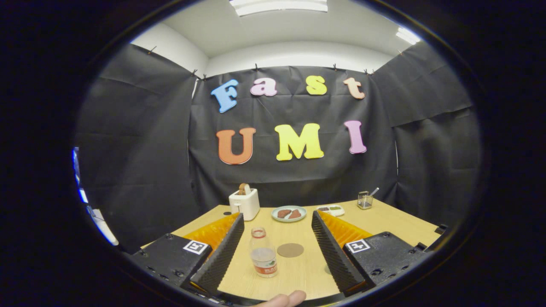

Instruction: Take the bottle from table, then pour the juice into the cup, finally place the bottle on the coaster

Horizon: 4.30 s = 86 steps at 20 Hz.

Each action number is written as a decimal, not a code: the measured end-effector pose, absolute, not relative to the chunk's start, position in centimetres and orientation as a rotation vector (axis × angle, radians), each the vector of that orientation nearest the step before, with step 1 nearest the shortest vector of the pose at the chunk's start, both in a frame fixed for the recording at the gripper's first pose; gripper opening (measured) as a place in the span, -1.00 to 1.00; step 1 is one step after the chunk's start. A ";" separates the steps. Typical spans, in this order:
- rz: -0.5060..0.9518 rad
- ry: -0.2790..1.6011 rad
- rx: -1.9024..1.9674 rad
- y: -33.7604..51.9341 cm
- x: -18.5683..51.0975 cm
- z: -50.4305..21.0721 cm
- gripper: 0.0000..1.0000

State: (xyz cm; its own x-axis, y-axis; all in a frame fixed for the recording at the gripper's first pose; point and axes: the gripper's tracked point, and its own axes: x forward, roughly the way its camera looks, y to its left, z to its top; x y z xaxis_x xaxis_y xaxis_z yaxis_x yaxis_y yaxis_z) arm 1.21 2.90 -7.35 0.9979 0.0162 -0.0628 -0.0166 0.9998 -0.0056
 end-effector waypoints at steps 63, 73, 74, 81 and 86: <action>-0.028 0.206 1.171 5.8 9.3 -16.6 0.53; -0.094 0.197 1.531 3.0 10.4 -16.3 0.53; -0.097 0.198 1.553 2.8 10.7 -16.3 0.53; -0.090 0.182 1.663 1.3 11.4 -15.7 0.53; -0.084 0.164 1.705 0.4 11.6 -15.5 0.53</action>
State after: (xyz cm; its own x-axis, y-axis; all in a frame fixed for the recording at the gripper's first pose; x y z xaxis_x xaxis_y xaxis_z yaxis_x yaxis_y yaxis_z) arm 11.62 0.38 -15.47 0.9869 0.0602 -0.1498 0.1566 -0.1333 0.9786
